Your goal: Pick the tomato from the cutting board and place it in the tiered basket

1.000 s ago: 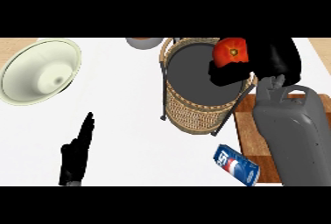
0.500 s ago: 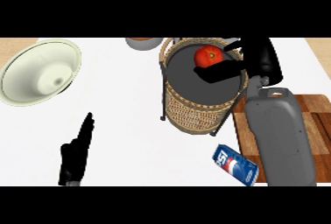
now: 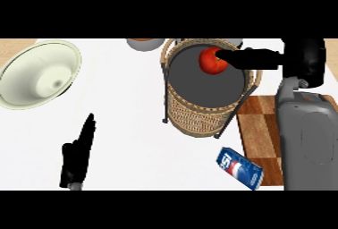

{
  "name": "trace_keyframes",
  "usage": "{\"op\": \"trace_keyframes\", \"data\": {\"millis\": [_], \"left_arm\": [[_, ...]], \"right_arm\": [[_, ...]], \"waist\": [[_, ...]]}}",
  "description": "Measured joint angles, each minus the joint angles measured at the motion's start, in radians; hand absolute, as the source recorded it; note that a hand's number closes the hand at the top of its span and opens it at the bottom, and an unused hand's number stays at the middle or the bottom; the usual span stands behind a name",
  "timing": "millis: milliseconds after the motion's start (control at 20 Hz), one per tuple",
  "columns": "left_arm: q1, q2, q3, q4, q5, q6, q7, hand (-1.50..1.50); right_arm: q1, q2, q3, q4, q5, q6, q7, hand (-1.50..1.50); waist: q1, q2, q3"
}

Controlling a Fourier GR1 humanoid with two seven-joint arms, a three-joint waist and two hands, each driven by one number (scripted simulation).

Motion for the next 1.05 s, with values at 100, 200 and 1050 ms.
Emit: {"op": "trace_keyframes", "data": {"millis": [100, 200, 1050], "left_arm": [[-0.001, 0.006, 0.008, 0.0, 0.004, -0.005, 0.001, 0.0], [0.007, 0.015, 0.02, -0.003, 0.011, -0.012, 0.002, 0.0], [0.072, 0.008, 0.026, -0.053, 0.006, -0.012, -0.007, 0.0]], "right_arm": [[0.008, -0.03, -0.043, -0.023, 0.018, -0.038, 0.009, -1.5], [0.044, -0.069, -0.085, -0.08, 0.018, -0.04, 0.037, -1.5], [0.474, -0.493, -0.803, -0.23, -0.67, 0.418, 0.025, -1.5]], "waist": [[-0.003, 0.0, 0.001], [-0.01, -0.001, 0.001], [-0.039, -0.005, 0.003]]}}
